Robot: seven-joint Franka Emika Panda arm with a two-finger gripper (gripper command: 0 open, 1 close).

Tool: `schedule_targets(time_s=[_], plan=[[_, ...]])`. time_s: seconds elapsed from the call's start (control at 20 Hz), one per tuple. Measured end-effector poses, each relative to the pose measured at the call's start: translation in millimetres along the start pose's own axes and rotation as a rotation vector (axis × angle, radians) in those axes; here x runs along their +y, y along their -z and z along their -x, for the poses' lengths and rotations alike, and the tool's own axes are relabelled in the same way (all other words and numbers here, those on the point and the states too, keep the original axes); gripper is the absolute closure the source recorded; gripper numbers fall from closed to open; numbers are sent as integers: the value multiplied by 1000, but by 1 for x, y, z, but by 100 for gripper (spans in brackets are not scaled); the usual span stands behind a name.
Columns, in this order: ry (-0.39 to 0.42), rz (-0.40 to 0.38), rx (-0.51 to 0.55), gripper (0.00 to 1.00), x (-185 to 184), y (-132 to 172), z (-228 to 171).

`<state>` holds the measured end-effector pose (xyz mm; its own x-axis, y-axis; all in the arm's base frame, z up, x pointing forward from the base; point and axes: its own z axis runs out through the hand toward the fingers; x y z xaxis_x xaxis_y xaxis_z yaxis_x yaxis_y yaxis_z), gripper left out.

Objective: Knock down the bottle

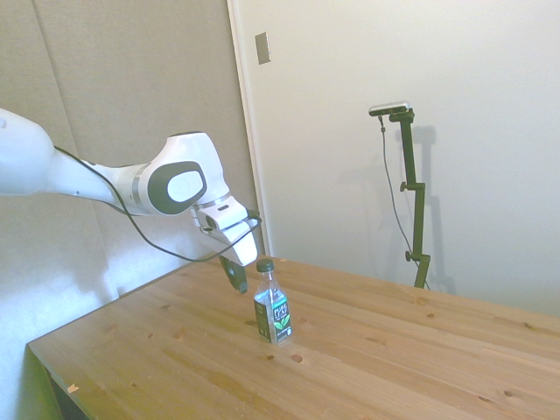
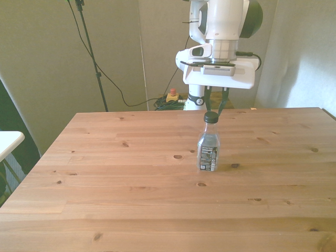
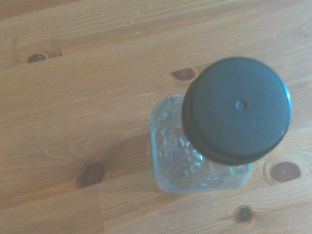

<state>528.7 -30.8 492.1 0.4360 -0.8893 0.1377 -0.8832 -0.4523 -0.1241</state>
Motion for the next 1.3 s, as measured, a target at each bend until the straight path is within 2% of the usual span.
schedule_targets(time_s=[0.6,1.0,1.3], plan=[[-62,-19,71,100,-51,5,-31],[-118,-14,111,100,-96,-26,-70],[-138,-102,162,100,-122,-33,-84]])
